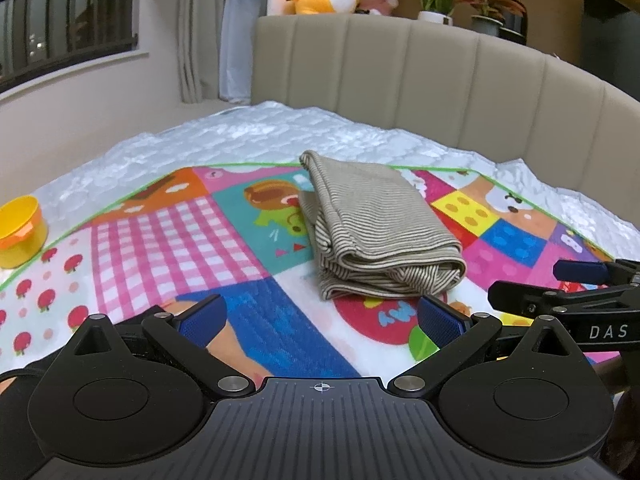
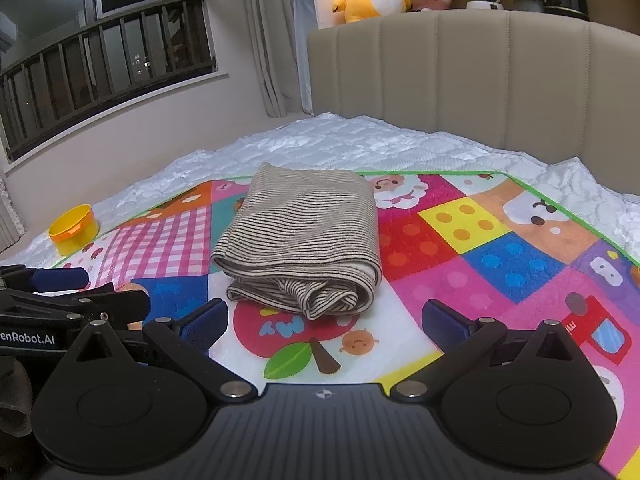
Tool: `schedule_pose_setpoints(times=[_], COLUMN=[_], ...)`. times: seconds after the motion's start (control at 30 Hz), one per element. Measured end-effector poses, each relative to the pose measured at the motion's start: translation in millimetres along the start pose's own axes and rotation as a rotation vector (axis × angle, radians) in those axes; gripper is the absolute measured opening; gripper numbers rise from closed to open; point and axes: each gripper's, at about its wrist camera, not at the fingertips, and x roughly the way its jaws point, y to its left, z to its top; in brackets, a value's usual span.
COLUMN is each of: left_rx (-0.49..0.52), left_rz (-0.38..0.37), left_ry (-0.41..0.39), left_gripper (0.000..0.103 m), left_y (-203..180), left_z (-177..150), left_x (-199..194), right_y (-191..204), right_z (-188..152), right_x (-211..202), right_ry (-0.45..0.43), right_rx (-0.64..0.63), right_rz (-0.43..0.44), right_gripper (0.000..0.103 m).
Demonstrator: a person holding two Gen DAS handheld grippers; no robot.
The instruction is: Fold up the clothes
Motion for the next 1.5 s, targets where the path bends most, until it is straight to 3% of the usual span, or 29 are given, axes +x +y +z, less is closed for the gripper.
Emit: schedule_pose_setpoints(times=[0.77, 1.5], left_rx=[-0.061, -0.052], left_rz=[-0.007, 0.0], left_ry=[-0.016, -0.004], left_gripper=[0.103, 0.103], left_y=[7.6, 4.9], left_z=[0.0, -0.2], left_x=[-1.9, -0.9], right_y=[-1.6, -2.3], right_z=[0.3, 0.2], right_x=[-0.6, -1.9], right_ry=[-0.003, -0.005], right_rx=[0.006, 0.007], right_rz=[0.006, 0.01], right_gripper=[0.103, 0.103])
